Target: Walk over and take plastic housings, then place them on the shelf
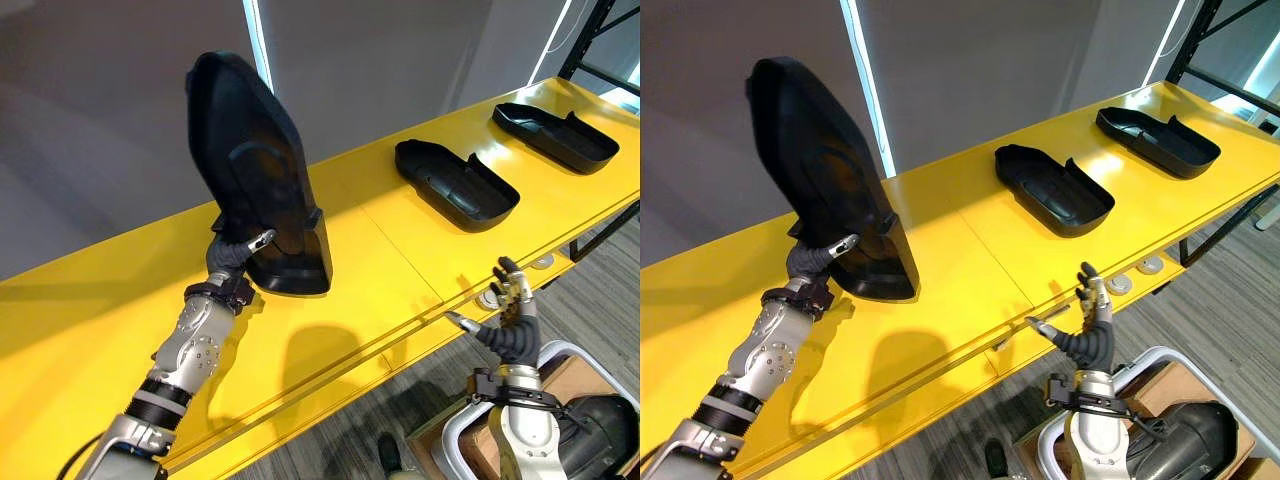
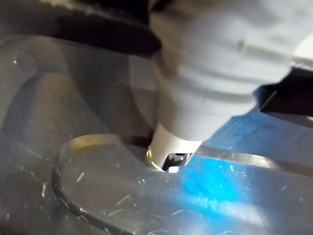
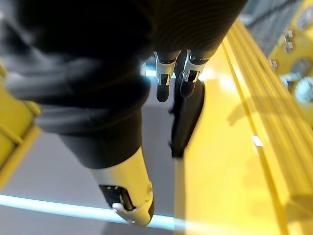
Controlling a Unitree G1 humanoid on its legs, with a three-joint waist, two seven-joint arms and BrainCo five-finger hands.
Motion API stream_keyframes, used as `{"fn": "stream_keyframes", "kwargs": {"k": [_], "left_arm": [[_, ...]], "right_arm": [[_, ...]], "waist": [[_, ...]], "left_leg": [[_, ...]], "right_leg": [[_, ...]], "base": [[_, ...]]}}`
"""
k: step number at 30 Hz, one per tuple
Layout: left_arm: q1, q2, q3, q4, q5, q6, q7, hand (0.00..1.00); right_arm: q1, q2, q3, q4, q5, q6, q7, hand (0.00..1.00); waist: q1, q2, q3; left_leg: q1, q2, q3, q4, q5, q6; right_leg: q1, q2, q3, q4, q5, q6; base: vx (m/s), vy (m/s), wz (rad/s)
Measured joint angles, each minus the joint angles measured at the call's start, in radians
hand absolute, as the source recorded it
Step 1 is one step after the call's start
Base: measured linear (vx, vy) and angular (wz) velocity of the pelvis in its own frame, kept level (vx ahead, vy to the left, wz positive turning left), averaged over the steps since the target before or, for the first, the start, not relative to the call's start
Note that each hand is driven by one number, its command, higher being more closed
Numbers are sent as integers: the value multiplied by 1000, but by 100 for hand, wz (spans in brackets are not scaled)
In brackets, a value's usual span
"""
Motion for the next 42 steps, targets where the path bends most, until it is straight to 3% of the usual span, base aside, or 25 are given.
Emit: {"fn": "stream_keyframes", "kwargs": {"k": [4, 9, 10, 20, 25, 34, 42], "left_arm": [[-4, 12, -30, 21, -1, 28, 2, 100], [-12, 35, -50, 16, -21, 30, 14, 100], [-12, 36, -53, 12, -21, 30, 15, 0], [96, -15, -53, -33, -38, 36, 72, 0], [102, -131, 11, -46, -31, 32, 133, 0], [111, -328, 101, -90, 76, 31, 238, 0], [37, -442, 129, -142, 314, 40, 278, 0]], "right_arm": [[12, -7, 6, 0, -1, 5, 1, 0], [29, -13, 29, 0, -2, 8, 0, 0], [32, -14, 31, 0, -2, 8, 0, 0], [56, -16, 64, -1, -4, 18, 0, 0], [74, -13, 86, -1, -11, 21, 0, 0], [81, 4, 110, -1, -49, 29, 0, 0], [70, 31, 123, -1, -63, 30, 7, 0]], "waist": [[0, 1, 12], [-2, 2, 14], [-1, 2, 14], [-2, 5, 17], [0, 5, 17], [0, 4, 17], [0, 4, 14]], "left_leg": [[1, 0, 0, -4, 1, 0], [4, -3, -3, -31, 19, -2], [4, -3, -4, -34, 21, -2], [5, -5, -7, -43, 25, -1], [7, -8, -14, -44, 27, 0], [21, -9, -18, -48, 29, 1], [46, -9, -21, -71, 42, -2]], "right_leg": [[-1, 0, -1, -1, 0, 0], [-4, 0, -6, -7, 0, 0], [-4, 0, -8, -9, 1, -2], [-2, -2, -12, -17, 5, -4], [4, -4, -18, -17, 5, -3], [18, -5, -19, -17, 5, -3], [35, -4, -25, -17, 5, -3]], "base": [[0, 0, 0], [-5, -9, 2], [-12, -28, 6], [-1, -3, 0], [-1, -2, 4], [0, 0, 0], [0, 0, 0]]}}
